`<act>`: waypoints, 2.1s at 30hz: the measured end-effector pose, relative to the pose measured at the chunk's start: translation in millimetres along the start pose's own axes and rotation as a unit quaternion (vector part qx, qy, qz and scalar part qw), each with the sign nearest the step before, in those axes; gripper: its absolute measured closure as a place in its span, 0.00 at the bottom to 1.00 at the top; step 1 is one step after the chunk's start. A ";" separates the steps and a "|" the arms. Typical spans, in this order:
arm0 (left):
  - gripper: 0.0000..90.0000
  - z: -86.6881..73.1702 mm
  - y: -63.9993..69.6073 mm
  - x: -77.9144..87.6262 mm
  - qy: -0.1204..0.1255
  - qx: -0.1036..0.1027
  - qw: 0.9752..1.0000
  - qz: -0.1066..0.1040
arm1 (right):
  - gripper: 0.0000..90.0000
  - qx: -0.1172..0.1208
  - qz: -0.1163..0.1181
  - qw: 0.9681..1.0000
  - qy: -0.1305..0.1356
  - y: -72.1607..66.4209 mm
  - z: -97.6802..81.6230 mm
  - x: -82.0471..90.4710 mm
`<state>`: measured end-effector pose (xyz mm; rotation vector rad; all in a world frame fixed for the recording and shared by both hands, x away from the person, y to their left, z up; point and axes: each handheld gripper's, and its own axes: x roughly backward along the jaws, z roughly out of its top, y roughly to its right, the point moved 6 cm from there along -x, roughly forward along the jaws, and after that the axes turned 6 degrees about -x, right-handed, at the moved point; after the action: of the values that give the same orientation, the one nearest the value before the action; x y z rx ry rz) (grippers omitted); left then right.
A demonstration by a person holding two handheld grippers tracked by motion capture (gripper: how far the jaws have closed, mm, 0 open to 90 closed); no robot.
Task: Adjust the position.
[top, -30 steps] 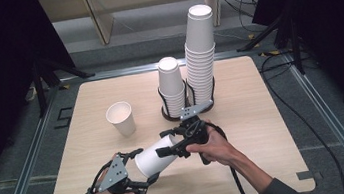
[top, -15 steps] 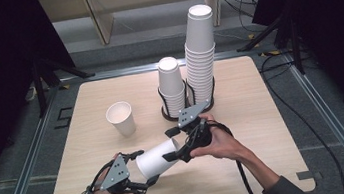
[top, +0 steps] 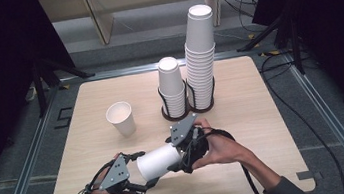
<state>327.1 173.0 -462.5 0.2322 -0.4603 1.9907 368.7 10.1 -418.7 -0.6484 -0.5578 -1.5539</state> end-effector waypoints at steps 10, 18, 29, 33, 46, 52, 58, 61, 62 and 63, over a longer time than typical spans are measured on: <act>0.14 -1.0 3.0 -0.3 -0.015 -0.012 1.000 -0.016 | 0.21 0.032 0.009 0.999 -0.041 -4.1 -5.3 -11.7; 0.14 -0.8 5.1 -1.0 -0.012 -0.015 1.000 -0.022 | 0.21 0.030 0.017 0.998 -0.057 -6.2 -8.5 -16.6; 0.13 -0.6 5.4 -0.6 0.005 -0.019 0.999 -0.028 | 0.25 0.053 0.021 0.996 -0.066 -7.0 -11.6 -18.7; 0.07 -0.2 2.3 0.4 0.021 -0.002 1.000 -0.020 | 0.26 0.053 0.024 0.997 -0.052 -7.8 -9.1 -16.1; 0.04 -0.5 2.0 -0.4 0.043 0.007 0.999 -0.020 | 0.26 0.029 0.046 0.998 -0.015 -8.4 -3.4 -8.3; 0.08 0.4 0.6 3.3 0.041 0.001 0.999 -0.025 | 0.27 0.018 0.058 0.998 -0.005 -9.5 -2.9 -6.6; 0.11 0.8 1.9 5.6 0.031 -0.014 0.999 -0.031 | 0.27 0.022 0.059 0.998 -0.006 -9.7 -3.9 -5.4; 0.12 0.9 2.5 5.2 0.027 -0.022 0.999 -0.032 | 0.26 0.038 0.047 0.998 -0.018 -6.5 -6.2 -7.4; 0.12 0.8 2.5 5.0 0.024 -0.026 0.999 -0.032 | 0.26 0.038 0.047 0.998 -0.018 -6.5 -6.2 -7.4; 0.13 1.2 3.3 4.7 0.024 -0.025 0.999 -0.033 | 0.26 0.038 0.047 0.998 -0.021 -6.9 -6.6 -7.8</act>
<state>322.0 175.0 -460.5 0.1655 -0.4649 1.9138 361.7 11.7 -428.8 -0.6418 -0.6080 -1.4267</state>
